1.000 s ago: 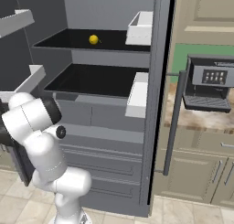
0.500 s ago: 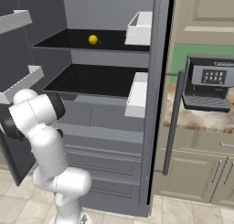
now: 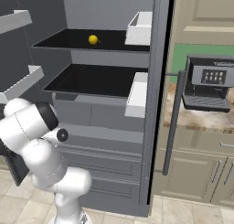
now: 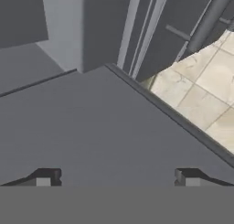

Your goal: Retrieve a lemon from the fridge and place it on the cutting board with the fish.

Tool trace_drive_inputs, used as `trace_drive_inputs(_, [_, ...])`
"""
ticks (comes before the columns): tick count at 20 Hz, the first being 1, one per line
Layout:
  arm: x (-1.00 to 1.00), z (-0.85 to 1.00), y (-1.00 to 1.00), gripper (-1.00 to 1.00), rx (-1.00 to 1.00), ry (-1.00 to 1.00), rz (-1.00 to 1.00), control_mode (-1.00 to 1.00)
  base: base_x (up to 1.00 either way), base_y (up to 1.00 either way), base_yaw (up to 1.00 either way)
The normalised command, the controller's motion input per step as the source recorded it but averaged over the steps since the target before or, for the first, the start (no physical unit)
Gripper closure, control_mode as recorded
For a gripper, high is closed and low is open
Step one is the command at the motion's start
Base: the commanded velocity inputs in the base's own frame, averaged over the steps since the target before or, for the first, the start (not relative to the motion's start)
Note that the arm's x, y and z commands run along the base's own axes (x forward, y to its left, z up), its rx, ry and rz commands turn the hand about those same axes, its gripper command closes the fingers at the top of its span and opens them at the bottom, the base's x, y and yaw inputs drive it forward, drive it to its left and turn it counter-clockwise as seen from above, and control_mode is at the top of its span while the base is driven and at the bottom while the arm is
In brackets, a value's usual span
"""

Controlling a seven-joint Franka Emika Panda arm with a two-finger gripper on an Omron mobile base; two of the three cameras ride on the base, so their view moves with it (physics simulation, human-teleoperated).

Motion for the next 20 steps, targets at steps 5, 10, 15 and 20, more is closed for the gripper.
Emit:
trace_drive_inputs(5, [0.07,0.52,-0.92,-1.0,-0.38,0.0,-0.01,-1.0,0.0,0.0,0.0])
trace_drive_inputs(10, [0.04,0.95,-0.54,-1.0,-0.4,-0.08,0.13,-1.0,0.0,0.0,0.0])
trace_drive_inputs(15, [0.02,1.0,-0.36,-1.0,-0.46,-0.17,0.29,-1.0,0.0,0.0,0.0])
trace_drive_inputs(20, [0.03,1.0,-0.69,-1.0,-0.41,0.07,0.13,-1.0,0.0,0.0,0.0])
